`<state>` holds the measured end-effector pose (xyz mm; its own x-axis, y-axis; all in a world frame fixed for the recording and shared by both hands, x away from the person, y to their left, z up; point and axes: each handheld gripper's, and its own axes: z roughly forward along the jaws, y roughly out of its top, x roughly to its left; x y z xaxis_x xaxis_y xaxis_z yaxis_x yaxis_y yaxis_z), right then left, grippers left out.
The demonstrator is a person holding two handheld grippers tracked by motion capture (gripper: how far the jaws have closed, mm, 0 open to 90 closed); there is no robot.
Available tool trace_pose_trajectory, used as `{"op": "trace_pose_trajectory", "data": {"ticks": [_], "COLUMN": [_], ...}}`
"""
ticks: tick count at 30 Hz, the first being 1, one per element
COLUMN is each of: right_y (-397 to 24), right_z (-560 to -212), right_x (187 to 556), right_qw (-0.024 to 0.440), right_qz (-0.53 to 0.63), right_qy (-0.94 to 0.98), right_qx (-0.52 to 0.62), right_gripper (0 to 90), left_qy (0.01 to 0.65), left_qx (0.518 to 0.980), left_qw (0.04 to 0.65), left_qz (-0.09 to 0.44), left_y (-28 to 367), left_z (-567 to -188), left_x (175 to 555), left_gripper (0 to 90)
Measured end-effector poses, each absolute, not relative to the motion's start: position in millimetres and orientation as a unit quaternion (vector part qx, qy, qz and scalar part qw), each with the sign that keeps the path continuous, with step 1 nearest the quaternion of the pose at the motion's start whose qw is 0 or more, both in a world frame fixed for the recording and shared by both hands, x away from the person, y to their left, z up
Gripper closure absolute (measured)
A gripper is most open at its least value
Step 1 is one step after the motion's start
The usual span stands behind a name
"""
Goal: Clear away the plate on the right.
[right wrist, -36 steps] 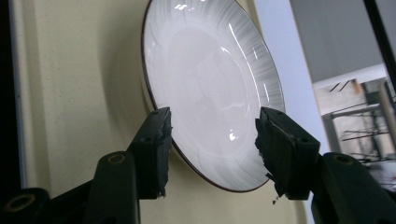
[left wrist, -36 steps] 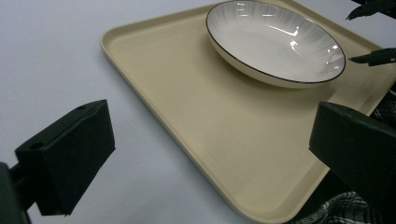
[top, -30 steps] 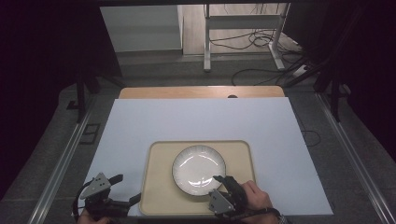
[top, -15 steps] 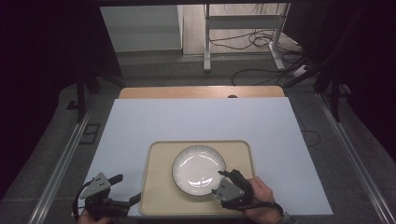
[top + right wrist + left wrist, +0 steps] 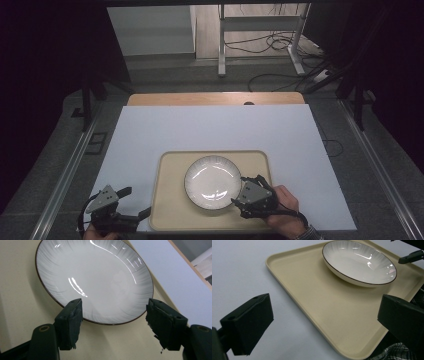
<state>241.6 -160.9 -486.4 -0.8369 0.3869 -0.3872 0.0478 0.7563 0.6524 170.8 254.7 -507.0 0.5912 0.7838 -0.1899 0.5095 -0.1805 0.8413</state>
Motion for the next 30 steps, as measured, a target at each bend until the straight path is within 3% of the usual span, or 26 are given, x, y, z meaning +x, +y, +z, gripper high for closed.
{"op": "trace_pose_trajectory", "data": {"ticks": [30], "right_y": [-208], "right_z": [-494], "right_x": [280], "right_qw": [0.241], "right_qz": [0.346], "right_qy": [0.880], "right_qx": [0.218], "right_gripper": [11.8], "left_qy": [0.426], "left_qx": [0.757], "left_qw": [0.475], "left_qz": [0.141], "left_y": [254], "left_z": [-507], "left_x": [171], "left_gripper": [0.0]}}
